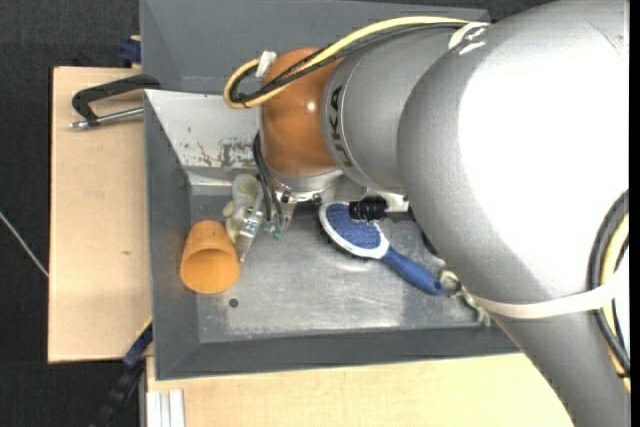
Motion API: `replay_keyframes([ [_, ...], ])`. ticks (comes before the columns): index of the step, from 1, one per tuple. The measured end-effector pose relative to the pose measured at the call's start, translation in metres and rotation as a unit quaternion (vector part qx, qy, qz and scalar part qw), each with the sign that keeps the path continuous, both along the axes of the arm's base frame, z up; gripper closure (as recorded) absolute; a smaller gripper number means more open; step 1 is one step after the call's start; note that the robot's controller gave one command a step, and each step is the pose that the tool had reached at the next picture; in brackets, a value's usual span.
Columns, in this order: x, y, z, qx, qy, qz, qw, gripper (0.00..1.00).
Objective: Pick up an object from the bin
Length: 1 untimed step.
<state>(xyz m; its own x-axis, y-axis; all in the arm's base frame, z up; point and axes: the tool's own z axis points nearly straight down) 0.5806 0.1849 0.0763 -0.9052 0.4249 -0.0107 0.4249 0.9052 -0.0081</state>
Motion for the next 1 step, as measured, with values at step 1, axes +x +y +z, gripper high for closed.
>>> replay_keyframes([
  [1, 0.0199, 0.0213, -0.0022, 0.000, 0.0018, -0.029, 0.9996, 0.00],
])
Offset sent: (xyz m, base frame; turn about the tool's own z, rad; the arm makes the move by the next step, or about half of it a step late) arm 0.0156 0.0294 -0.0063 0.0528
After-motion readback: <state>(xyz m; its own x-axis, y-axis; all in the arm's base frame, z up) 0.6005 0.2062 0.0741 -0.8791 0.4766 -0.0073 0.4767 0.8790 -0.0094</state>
